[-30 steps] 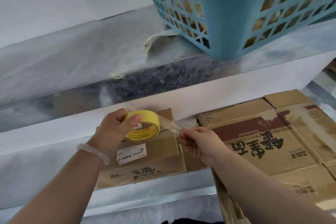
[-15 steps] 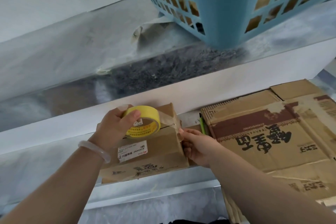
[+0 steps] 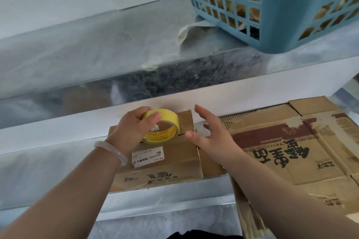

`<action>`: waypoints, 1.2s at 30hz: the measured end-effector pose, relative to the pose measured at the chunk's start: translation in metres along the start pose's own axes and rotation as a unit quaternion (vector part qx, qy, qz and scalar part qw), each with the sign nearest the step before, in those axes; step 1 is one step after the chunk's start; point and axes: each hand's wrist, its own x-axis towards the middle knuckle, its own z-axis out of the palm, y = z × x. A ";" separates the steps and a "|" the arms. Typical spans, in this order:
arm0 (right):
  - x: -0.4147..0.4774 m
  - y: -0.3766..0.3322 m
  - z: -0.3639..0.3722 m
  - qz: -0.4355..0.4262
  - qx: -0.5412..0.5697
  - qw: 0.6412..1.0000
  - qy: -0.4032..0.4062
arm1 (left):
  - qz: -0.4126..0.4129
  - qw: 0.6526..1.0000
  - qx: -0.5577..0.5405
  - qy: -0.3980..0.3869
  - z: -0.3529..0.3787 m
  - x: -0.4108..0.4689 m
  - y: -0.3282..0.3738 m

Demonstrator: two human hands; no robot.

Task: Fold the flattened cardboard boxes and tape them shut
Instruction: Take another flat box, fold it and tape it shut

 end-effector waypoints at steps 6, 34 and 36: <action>0.012 -0.021 0.007 -0.033 -0.203 0.971 -0.122 | 0.011 0.999 -0.029 -0.026 -0.005 -0.005 0.009; 0.016 -0.020 0.002 -0.033 -0.266 0.952 -0.147 | -0.005 0.926 0.373 0.062 -0.112 -0.022 -0.036; 0.017 -0.020 0.002 -0.031 -0.271 0.950 -0.150 | -0.016 0.934 0.352 0.061 -0.118 -0.025 -0.041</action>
